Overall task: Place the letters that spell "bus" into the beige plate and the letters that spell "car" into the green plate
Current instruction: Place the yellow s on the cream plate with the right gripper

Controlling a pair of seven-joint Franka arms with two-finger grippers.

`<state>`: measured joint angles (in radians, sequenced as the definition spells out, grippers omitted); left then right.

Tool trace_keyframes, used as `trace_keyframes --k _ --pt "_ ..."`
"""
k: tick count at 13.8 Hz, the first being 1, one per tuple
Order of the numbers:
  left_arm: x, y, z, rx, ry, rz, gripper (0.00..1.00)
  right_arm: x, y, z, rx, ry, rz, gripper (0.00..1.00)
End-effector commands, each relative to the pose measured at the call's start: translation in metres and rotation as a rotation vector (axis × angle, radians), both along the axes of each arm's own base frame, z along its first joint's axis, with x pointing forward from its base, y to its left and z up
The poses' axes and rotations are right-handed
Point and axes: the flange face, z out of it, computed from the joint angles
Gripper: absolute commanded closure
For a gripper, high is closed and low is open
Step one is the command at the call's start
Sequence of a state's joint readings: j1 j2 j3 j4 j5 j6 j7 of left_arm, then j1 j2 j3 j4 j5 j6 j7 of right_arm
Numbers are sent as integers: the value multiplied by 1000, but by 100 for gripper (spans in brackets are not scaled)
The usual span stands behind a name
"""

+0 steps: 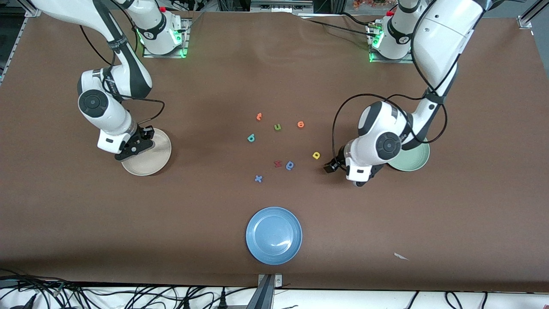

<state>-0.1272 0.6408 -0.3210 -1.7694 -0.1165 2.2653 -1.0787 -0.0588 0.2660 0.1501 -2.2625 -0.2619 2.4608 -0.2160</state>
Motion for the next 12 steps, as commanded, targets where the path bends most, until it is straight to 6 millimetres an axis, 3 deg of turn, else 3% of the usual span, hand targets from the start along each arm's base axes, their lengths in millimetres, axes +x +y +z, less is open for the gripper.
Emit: trace_keyframes --k 1,4,6,9,12 --pt "-5 -13 -2 22 19 76 5 -4 3 3 2 -14 18 2" --pt "-20 -39 -17 38 37 46 5 -4 6 3 14 -16 -7 2" --pt "-22 -43 -17 58 35 62 2 3 19 0 84 -18 -72 2" --pt "-35 -58 -23 121 22 50 1 3 83 0 157 -10 -169 4" --pt "-31 -61 -21 123 -14 110 1 -2 156 9 178 -28 -248 4"
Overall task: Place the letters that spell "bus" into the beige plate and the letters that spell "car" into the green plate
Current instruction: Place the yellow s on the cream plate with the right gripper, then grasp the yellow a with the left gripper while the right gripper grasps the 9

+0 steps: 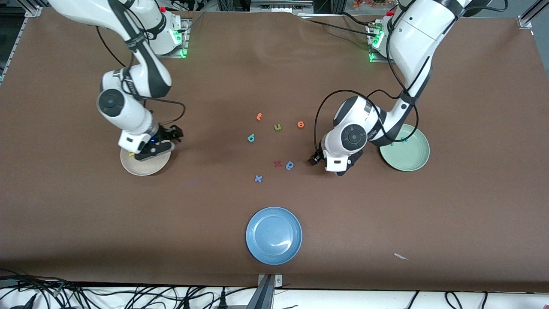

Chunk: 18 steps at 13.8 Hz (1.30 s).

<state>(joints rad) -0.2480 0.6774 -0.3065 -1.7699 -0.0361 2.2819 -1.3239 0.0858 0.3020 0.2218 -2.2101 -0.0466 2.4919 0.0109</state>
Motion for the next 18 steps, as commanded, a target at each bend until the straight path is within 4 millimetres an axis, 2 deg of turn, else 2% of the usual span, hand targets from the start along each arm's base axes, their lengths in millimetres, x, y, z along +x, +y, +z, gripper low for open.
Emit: trace_keyframes --k 1,3,6,9,12,13,15,16,18 --pt "7 -2 2 11 -60 71 1 0 58 2 27 -2 -78 4" --pt "9 -5 -2 -3 -85 98 3 -5 97 1 34 -5 -115 5" --pt "8 -6 -7 -3 -84 96 11 -13 144 -8 38 3 -193 5" --pt "7 -7 -12 -1 -80 108 12 -22 182 -17 15 -14 -228 5" --pt "7 -7 -17 -5 -83 110 18 -33 216 -23 8 -28 -248 5" --pt "7 -7 -17 -5 -83 112 22 -36 225 -27 7 -26 -257 6" --pt "8 -6 -16 -6 -84 112 41 -41 245 -34 8 -27 -278 6" --pt "7 -7 -16 -8 -84 108 47 -44 253 -40 -3 -38 -285 6" --pt "6 -8 -18 -6 -80 108 60 -48 256 -52 -37 -63 -285 6"
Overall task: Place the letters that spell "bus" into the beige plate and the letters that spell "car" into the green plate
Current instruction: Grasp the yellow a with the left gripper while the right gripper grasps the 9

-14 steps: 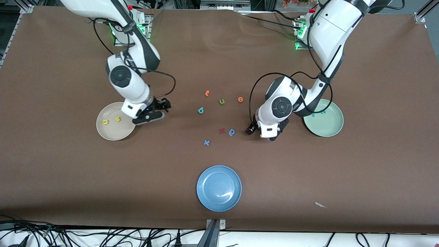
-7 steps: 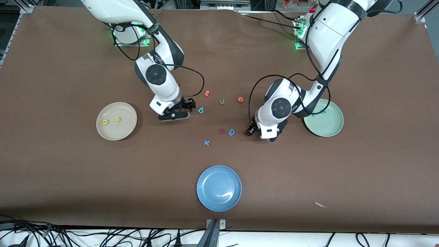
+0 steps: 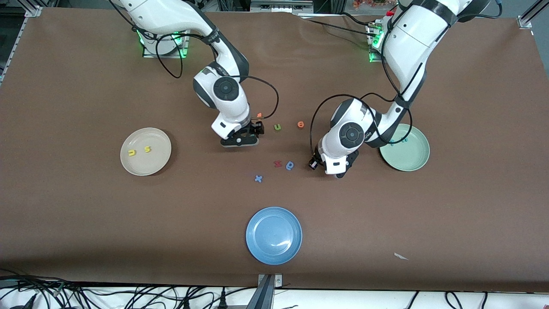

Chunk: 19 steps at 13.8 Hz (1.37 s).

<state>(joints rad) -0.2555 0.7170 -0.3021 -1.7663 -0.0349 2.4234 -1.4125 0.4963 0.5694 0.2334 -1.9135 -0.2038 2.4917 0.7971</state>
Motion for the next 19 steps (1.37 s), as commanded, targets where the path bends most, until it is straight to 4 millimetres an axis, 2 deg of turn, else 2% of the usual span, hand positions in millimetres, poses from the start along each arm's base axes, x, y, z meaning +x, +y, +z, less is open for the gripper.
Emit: trace_keyframes --k 1,4,6,7,10,11,14,16,19 --pt "-3 -2 -4 28 -3 -3 69 0 8 -19 -45 -25 -17 7" --pt "0 2 -2 29 0 -11 78 -4 12 -25 -52 -25 -17 8" --pt "10 21 9 34 11 -75 79 -3 15 -26 -49 -26 -20 12" --pt "15 33 21 37 18 -111 80 -4 16 -28 -48 -24 -35 13" --pt "32 76 57 43 31 -162 81 -9 23 -34 -57 -29 -39 19" --pt "39 97 71 39 30 -173 82 -9 23 -35 -59 -29 -40 20" --pt "43 143 111 30 67 -266 83 -10 23 -37 -62 -27 -37 31" --pt "41 180 124 19 125 -345 83 -10 22 -36 -62 -28 -36 39" --pt "39 241 129 -24 174 -442 83 -8 21 -37 -64 -28 -35 51"
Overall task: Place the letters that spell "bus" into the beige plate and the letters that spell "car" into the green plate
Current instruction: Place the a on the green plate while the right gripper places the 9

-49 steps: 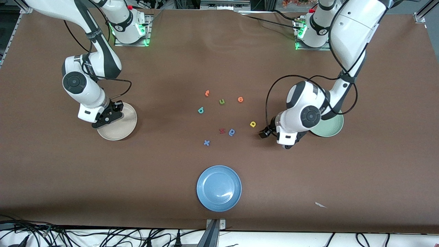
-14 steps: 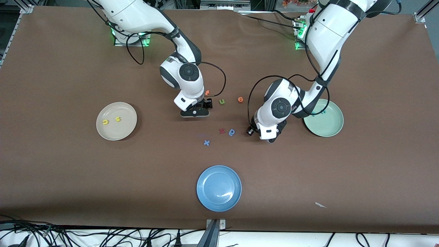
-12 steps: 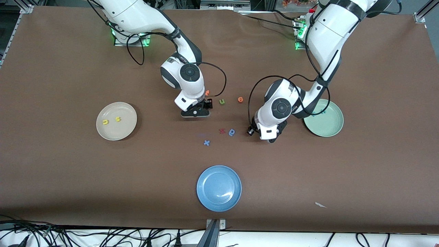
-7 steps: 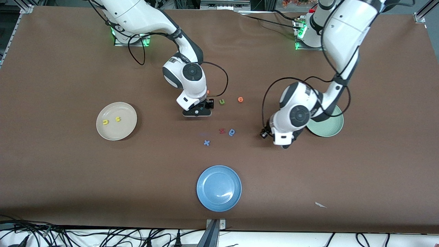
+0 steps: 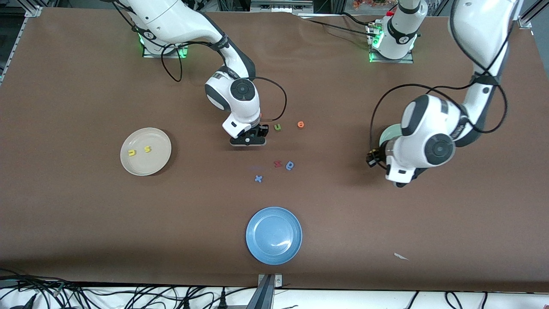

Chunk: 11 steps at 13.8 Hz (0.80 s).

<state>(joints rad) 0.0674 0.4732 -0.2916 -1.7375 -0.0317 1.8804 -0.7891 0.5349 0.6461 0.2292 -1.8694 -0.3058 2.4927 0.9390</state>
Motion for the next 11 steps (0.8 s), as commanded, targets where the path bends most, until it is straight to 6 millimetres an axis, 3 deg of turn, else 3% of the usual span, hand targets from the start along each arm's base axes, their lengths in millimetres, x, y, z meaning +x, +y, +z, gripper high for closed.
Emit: trace_keyframes --k 1,4,8,10,11 --pt "-7 54 3 -31 29 -89 83 3 1 -5 -16 -14 -1 54" --pt "-16 103 -15 -34 57 -172 83 3 1 -5 -26 -26 19 72" --pt "-39 145 -57 -16 128 -278 83 5 -1 -5 -31 -30 24 91" --pt "-41 165 -77 -22 118 -282 83 9 -4 2 -27 -39 30 91" --pt "-45 165 -84 -25 115 -284 82 20 -13 13 -22 -53 21 91"
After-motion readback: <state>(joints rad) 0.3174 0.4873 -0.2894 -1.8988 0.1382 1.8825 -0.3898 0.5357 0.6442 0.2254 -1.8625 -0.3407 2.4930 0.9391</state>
